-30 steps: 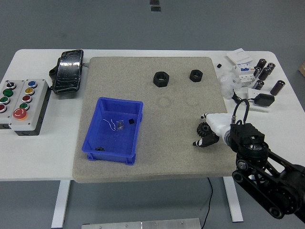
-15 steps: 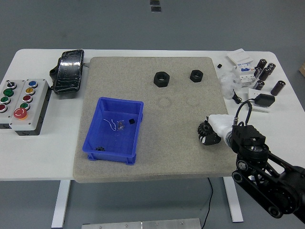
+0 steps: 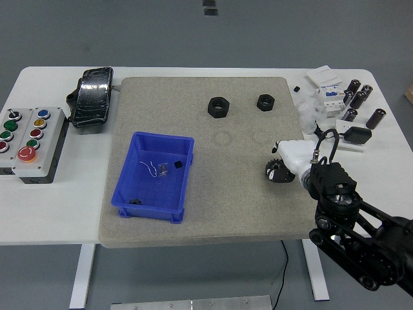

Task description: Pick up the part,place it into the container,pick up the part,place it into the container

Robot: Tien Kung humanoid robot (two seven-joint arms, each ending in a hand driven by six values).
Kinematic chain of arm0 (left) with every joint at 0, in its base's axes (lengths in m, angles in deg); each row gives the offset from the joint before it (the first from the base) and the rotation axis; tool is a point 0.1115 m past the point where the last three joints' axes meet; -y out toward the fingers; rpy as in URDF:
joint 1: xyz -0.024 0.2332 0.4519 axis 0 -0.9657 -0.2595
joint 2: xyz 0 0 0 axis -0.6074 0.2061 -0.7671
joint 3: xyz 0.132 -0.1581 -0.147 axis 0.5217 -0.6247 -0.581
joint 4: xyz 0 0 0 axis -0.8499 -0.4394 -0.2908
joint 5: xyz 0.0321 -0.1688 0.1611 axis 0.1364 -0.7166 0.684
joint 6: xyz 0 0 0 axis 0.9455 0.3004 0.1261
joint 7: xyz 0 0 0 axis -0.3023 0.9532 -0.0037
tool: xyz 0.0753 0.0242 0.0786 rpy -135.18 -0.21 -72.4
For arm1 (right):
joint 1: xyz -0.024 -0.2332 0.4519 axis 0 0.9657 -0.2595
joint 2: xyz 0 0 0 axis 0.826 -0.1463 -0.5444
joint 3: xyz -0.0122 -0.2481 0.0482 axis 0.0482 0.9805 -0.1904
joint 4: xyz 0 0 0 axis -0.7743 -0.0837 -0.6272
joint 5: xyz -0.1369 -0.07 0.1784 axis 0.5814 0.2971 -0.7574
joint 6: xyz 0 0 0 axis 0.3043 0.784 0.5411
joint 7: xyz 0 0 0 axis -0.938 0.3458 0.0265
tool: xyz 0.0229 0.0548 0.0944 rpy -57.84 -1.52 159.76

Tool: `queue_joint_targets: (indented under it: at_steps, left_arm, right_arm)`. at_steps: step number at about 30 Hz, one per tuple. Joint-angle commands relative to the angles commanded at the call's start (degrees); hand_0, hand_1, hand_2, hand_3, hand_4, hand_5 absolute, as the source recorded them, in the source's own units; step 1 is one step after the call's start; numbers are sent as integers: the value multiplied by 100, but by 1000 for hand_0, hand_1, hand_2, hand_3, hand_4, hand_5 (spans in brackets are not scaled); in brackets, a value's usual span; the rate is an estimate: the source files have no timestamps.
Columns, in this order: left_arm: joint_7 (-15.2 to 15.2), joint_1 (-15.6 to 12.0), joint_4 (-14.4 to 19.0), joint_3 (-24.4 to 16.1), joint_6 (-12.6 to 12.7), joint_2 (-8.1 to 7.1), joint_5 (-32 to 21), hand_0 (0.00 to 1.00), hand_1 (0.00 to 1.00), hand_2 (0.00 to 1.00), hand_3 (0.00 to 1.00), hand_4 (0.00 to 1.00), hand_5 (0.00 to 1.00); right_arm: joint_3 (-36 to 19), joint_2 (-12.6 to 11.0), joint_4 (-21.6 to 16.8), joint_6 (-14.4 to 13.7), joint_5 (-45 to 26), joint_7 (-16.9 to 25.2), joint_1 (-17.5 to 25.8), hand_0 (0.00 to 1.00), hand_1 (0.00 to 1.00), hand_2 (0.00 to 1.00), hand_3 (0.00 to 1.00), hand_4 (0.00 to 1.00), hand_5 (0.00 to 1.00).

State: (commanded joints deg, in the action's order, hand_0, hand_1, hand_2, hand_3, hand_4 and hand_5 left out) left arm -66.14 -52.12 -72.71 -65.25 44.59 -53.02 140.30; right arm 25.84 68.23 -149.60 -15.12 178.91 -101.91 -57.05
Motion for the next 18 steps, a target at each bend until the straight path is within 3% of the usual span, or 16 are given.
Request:
queue_joint_targets:
  at_steps: [7, 8, 9, 14, 15, 18]
  left_arm:
    - [0, 28, 0, 19, -14, -7, 7, 616, 558, 546, 625, 697, 294]
    - [-1, 31, 0, 24, -16, -6, 5, 616, 558, 546, 625, 697, 294]
    - [-2, 34, 0, 31, -18, -5, 1, 616, 557, 546, 623, 700, 306]
    - [-13, 17, 0, 6, -21, -9, 33, 616, 557, 546, 623, 700, 306]
    - [-16, 10, 0, -8, -20, -11, 45, 616, 559, 546, 624, 701, 313]
    - [-20, -2, 0, -34, -17, -12, 68, 616, 559, 546, 624, 701, 313]
  right_arm:
    - [851, 413, 31, -677, 125, 52, -796, 262, 415, 407, 602, 399, 464]
    - [959, 469, 39, -736, 125, 71, -884, 262, 415, 407, 602, 399, 464]
    - [1095, 528, 45, -798, 125, 90, -973, 293, 462, 501, 626, 388, 442]
    - [1278, 599, 31, -976, 125, 126, -1119, 293, 462, 501, 626, 388, 442]
    - [1246, 579, 20, -948, 125, 84, -1109, 335, 561, 669, 665, 676, 471]
    - [1125, 518, -1, -640, 125, 0, -1061, 335, 561, 669, 665, 676, 471]
